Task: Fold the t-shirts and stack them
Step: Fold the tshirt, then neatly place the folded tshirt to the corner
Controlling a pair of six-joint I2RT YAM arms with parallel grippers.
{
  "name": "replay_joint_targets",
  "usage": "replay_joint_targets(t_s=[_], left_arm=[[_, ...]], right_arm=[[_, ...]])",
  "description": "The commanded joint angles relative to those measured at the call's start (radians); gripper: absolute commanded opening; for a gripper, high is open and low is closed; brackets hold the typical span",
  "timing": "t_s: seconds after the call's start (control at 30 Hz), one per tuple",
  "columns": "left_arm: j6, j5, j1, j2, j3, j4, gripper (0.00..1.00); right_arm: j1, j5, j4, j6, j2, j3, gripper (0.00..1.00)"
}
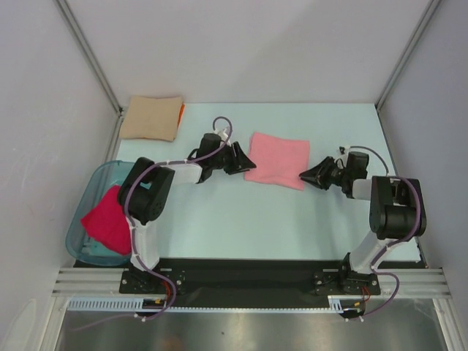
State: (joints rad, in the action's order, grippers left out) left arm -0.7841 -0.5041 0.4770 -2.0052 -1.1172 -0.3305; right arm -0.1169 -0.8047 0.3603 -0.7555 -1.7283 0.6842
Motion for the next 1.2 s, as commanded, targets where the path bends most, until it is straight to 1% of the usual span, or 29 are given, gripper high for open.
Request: replay_joint_targets(t_s=[0.0, 0.07, 0.1, 0.17, 0.2, 0.27, 0.4, 0.5, 0.53, 0.63, 0.67, 0.73, 0.77, 0.8, 0.83, 0.87, 0.9, 0.93, 0.97, 1.0, 1.03, 1.07, 1.1, 1.13, 1.17], left_arm=[[0.049, -0.016, 0.014, 0.068, 0.004, -0.015, 0.48], [0.017, -0.03, 0.011, 0.036, -0.003, -0.028, 0.48], [0.0, -0.042, 0.009, 0.008, 0.0, -0.075, 0.48], [-0.04, -0.045, 0.008, -0.023, 0.008, -0.119, 0.47], [-0.047, -0.045, 0.008, -0.058, 0.002, -0.136, 0.47], [-0.049, -0.037, 0.006, -0.087, -0.026, -0.101, 0.47], [-0.037, 0.002, -0.012, -0.09, 0.013, -0.085, 0.45], [0.009, 0.05, -0.021, -0.018, 0.059, -0.026, 0.45], [0.026, 0.083, -0.023, 0.05, 0.086, -0.012, 0.45], [0.06, 0.142, -0.023, 0.173, 0.138, 0.033, 0.47], [0.065, 0.177, -0.023, 0.256, 0.146, 0.071, 0.49], [0.069, 0.203, -0.023, 0.328, 0.169, 0.102, 0.52], [0.071, 0.225, -0.023, 0.367, 0.178, 0.125, 0.53], [0.074, 0.231, -0.023, 0.428, 0.187, 0.137, 0.55], [0.077, 0.239, -0.023, 0.463, 0.204, 0.151, 0.56], [0.078, 0.251, -0.024, 0.517, 0.215, 0.18, 0.58], [0.069, 0.265, -0.025, 0.551, 0.224, 0.192, 0.58], [0.059, 0.275, -0.025, 0.58, 0.252, 0.206, 0.59], [0.043, 0.291, -0.026, 0.609, 0.266, 0.235, 0.6], [0.005, 0.333, -0.028, 0.675, 0.282, 0.251, 0.61], [-0.015, 0.358, -0.028, 0.704, 0.307, 0.272, 0.61], [-0.036, 0.387, -0.034, 0.739, 0.316, 0.322, 0.61], [-0.071, 0.413, -0.04, 0.766, 0.322, 0.358, 0.61], [-0.086, 0.414, -0.044, 0.814, 0.336, 0.373, 0.61], [-0.101, 0.412, -0.063, 0.833, 0.338, 0.407, 0.62]], right_arm=[[0.071, 0.051, -0.056, 0.021, 0.078, 0.067, 0.27], [0.139, 0.084, -0.063, 0.01, 0.067, 0.135, 0.27], [0.164, 0.085, -0.054, 0.001, 0.026, 0.162, 0.27], [0.224, 0.067, -0.012, -0.03, -0.028, 0.204, 0.27], [0.236, 0.062, 0.005, -0.042, -0.087, 0.234, 0.27], [0.255, 0.055, 0.064, -0.07, -0.143, 0.242, 0.27], [0.228, 0.021, 0.161, -0.093, -0.23, 0.189, 0.26], [0.182, -0.004, 0.181, -0.058, -0.217, 0.103, 0.26], [0.14, -0.011, 0.171, -0.039, -0.179, 0.065, 0.26], [0.06, 0.015, 0.013, 0.094, -0.081, 0.035, 0.29], [0.051, 0.031, -0.108, 0.173, 0.0, 0.037, 0.32], [0.043, 0.088, -0.208, 0.235, 0.085, 0.04, 0.36], [0.048, 0.107, -0.297, 0.258, 0.122, 0.049, 0.38], [0.059, 0.131, -0.34, 0.301, 0.198, 0.055, 0.42], [0.071, 0.191, -0.39, 0.321, 0.232, 0.063, 0.44], [0.113, 0.225, -0.459, 0.34, 0.293, 0.084, 0.47], [0.153, 0.26, -0.489, 0.388, 0.318, 0.1, 0.48], [0.186, 0.345, -0.542, 0.412, 0.337, 0.112, 0.5], [0.269, 0.399, -0.566, 0.441, 0.355, 0.132, 0.51], [0.311, 0.456, -0.586, 0.467, 0.378, 0.162, 0.52], [0.368, 0.573, -0.595, 0.523, 0.391, 0.173, 0.54], [0.464, 0.632, -0.595, 0.556, 0.401, 0.181, 0.56], [0.524, 0.757, -0.587, 0.591, 0.412, 0.19, 0.57], [0.577, 0.819, -0.563, 0.673, 0.412, 0.192, 0.59], [0.683, 0.89, -0.545, 0.72, 0.408, 0.192, 0.6]])
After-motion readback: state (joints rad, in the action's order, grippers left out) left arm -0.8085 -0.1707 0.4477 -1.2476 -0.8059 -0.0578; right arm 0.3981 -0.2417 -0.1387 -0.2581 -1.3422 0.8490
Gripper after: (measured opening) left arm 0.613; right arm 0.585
